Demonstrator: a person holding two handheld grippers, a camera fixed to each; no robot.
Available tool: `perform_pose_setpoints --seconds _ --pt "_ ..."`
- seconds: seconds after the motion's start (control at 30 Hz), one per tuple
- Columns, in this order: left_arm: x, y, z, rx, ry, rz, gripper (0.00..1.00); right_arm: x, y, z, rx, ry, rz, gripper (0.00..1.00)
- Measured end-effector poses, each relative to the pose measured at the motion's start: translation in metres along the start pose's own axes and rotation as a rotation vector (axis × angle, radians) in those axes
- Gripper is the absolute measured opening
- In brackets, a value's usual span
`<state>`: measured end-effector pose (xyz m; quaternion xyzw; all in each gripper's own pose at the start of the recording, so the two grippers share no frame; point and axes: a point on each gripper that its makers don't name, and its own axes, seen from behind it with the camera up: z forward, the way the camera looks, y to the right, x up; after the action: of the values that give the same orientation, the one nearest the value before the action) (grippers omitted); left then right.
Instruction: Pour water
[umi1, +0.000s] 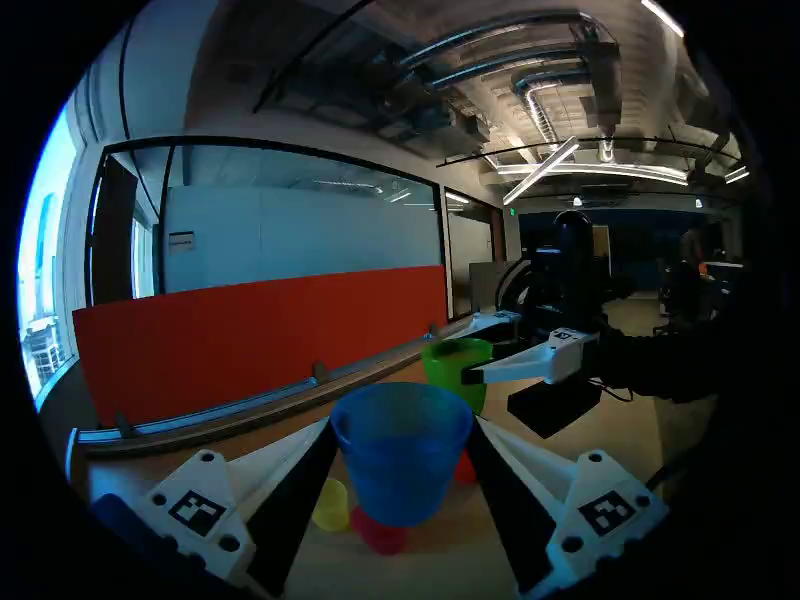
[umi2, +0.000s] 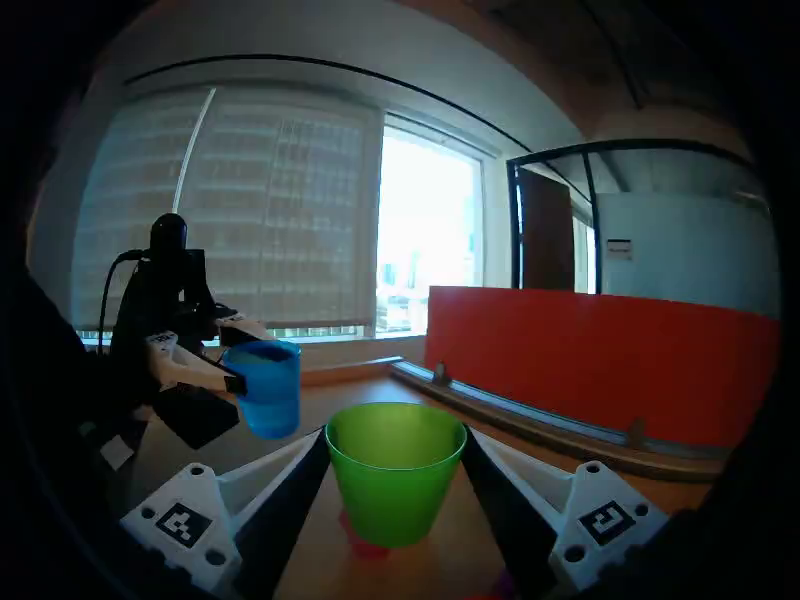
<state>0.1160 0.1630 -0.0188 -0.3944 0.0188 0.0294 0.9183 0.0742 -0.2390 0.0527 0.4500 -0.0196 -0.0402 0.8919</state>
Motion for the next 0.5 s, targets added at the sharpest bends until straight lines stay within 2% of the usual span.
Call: perform_pose_setpoints --seconds 0.5 --pt "-0.001 -0.006 0.003 0.023 -0.012 0.074 0.87 -0.008 -0.018 -0.003 0.040 -0.010 0.004 0.93"
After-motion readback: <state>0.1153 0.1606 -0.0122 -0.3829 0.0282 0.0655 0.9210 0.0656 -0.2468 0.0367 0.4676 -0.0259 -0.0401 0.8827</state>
